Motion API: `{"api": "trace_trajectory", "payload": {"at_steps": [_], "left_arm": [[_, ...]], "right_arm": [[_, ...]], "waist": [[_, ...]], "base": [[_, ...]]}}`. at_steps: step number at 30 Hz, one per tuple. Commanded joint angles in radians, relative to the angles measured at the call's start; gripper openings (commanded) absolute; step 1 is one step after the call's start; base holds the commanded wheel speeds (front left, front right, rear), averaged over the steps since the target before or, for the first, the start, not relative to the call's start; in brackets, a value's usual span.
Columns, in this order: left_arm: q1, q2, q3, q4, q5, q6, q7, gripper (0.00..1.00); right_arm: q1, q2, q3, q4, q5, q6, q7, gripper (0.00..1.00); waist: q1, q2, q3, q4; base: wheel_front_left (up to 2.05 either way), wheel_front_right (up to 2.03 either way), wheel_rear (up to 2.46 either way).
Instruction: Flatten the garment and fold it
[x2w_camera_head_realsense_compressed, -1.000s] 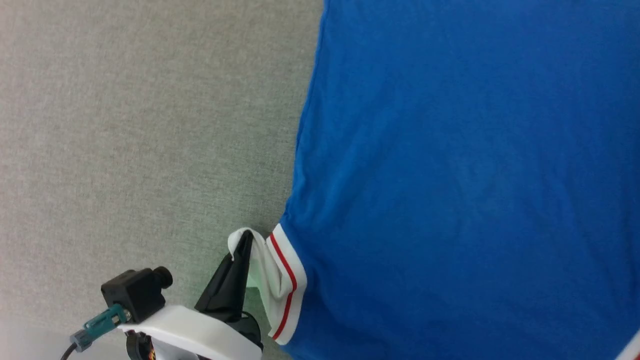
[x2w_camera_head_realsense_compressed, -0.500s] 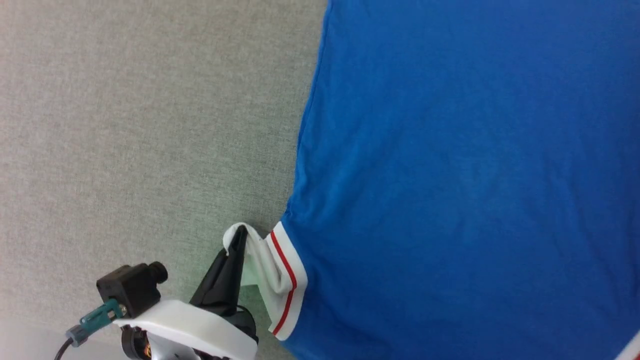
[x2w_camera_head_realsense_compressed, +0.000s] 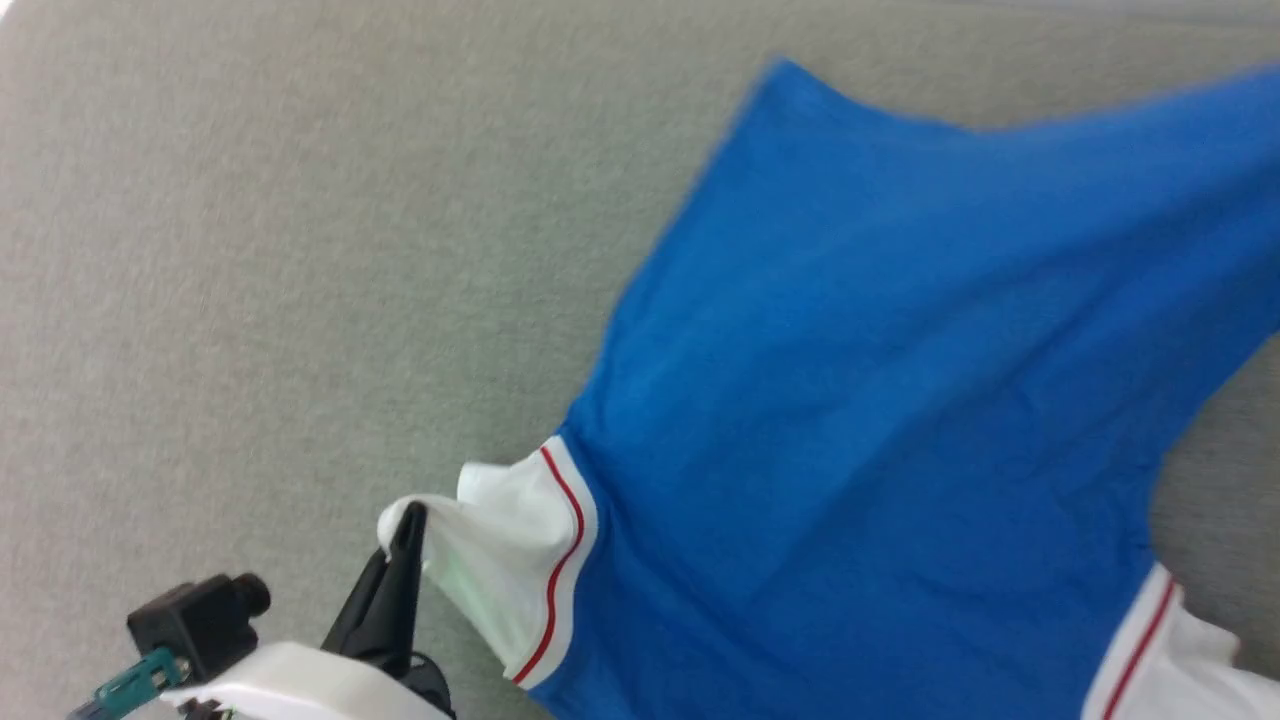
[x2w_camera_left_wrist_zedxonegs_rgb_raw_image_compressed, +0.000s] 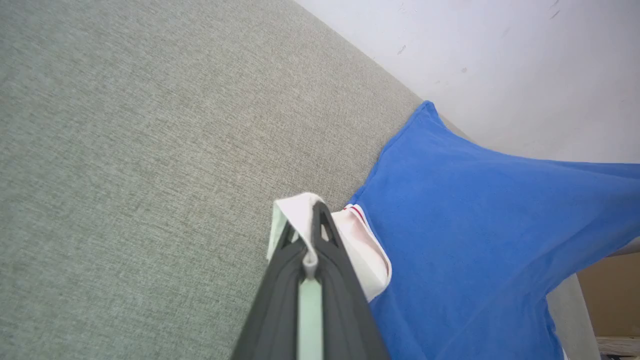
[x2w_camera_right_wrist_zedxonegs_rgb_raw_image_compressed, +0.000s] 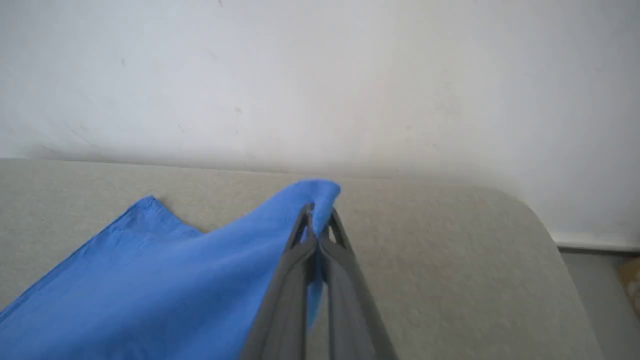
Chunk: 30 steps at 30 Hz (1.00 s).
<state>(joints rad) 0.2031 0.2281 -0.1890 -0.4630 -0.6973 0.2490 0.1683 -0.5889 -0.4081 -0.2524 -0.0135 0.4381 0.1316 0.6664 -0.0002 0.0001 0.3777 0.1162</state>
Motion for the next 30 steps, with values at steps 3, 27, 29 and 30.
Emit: {"api": "trace_trajectory", "payload": {"at_steps": [3,27,29,30], "left_arm": [[0.037,0.011,0.019,-0.022,-0.014,0.018,0.005,0.00],[0.090,0.049,0.035,-0.031,-0.023,0.044,0.051,0.00],[0.084,0.051,0.030,-0.030,-0.023,0.044,0.059,0.00],[0.083,0.053,0.027,-0.030,-0.022,0.044,0.062,0.00]], "right_arm": [[0.174,0.021,-0.115,-0.137,0.020,-0.001,0.029,0.00],[0.820,0.288,-0.067,0.101,-0.110,-0.001,-0.388,0.04],[0.797,0.266,-0.045,0.161,-0.118,-0.001,-0.389,1.00],[0.787,0.255,-0.043,0.169,-0.114,-0.001,-0.398,1.00]], "waist": [[0.0002,-0.0001,-0.120,-0.112],[0.0002,-0.0001,-0.172,-0.198],[0.0002,-0.0001,-0.179,-0.194],[0.0002,-0.0001,-0.182,-0.191]], "base": [[0.00,0.00,0.00],[0.00,0.00,0.00],[0.00,0.00,0.00],[0.00,0.00,0.00]]}}
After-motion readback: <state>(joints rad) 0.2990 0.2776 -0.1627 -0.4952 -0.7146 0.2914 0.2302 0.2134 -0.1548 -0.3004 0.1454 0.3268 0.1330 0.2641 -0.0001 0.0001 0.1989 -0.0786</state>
